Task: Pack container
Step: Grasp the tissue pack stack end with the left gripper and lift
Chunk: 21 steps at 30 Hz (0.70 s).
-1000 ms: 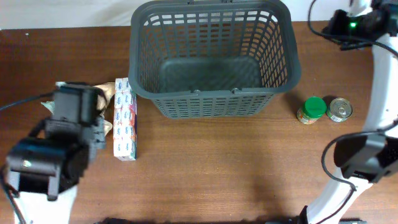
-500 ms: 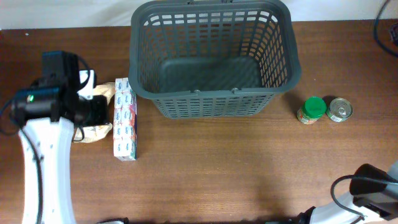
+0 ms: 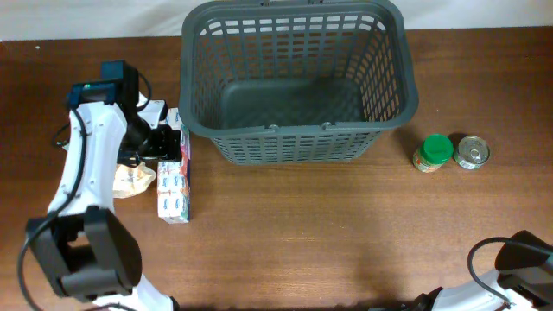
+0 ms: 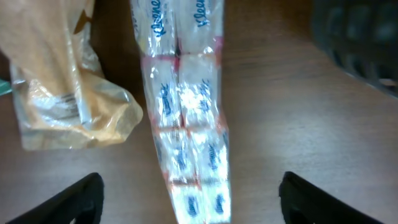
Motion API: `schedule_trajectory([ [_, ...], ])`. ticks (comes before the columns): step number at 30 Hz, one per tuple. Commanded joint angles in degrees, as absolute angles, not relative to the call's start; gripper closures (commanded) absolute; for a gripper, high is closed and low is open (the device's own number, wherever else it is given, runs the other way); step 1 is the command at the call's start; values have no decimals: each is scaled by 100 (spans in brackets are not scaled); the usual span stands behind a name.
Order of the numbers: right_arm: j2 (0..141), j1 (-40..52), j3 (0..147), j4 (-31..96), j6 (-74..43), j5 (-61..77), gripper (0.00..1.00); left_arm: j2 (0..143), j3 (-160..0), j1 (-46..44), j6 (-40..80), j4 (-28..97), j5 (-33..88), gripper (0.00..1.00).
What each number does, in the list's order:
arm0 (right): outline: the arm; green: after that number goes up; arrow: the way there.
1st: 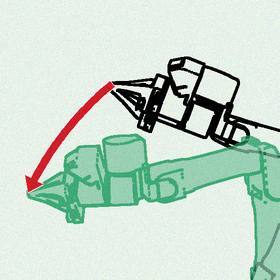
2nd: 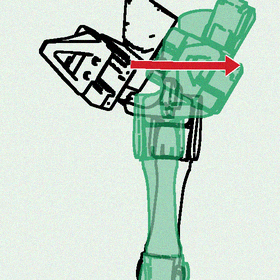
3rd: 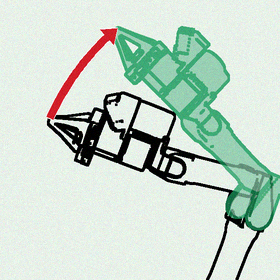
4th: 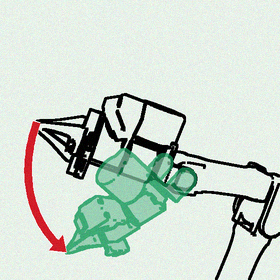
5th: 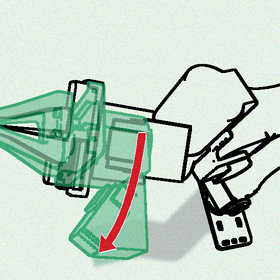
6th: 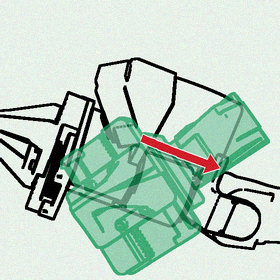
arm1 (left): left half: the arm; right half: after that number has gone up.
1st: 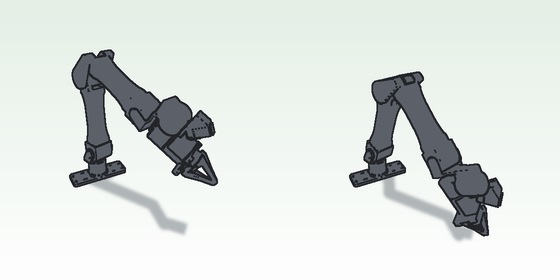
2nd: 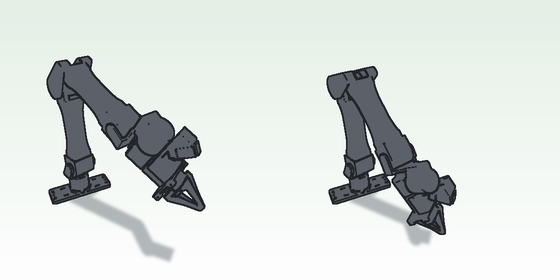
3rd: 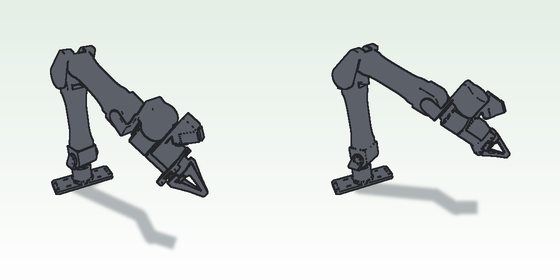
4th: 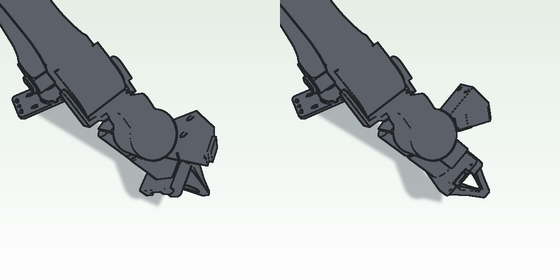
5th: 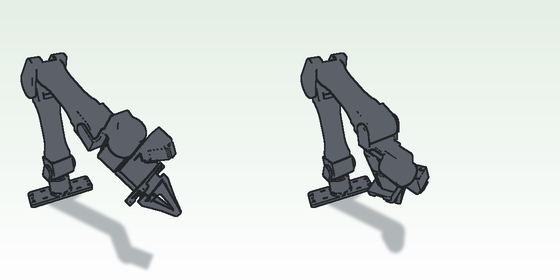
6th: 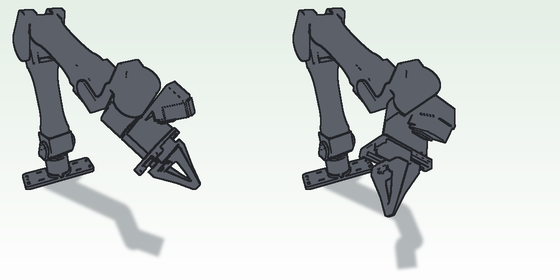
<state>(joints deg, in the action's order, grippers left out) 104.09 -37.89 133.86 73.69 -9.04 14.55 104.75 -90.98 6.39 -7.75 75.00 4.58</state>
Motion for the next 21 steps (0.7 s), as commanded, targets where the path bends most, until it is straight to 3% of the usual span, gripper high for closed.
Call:
schedule_trajectory([
  [1,10348,-3795,13380,7373,-906,1413,1,10927,-9078,720,-1131,7360,580,14],
  [13,10348,-3795,13380,7373,-906,1413,1,12038,-9078,714,-1146,6851,582,13],
  [21,10348,-3795,13380,7373,-908,1413,1,12366,-9078,714,-1146,6396,582,18],
])
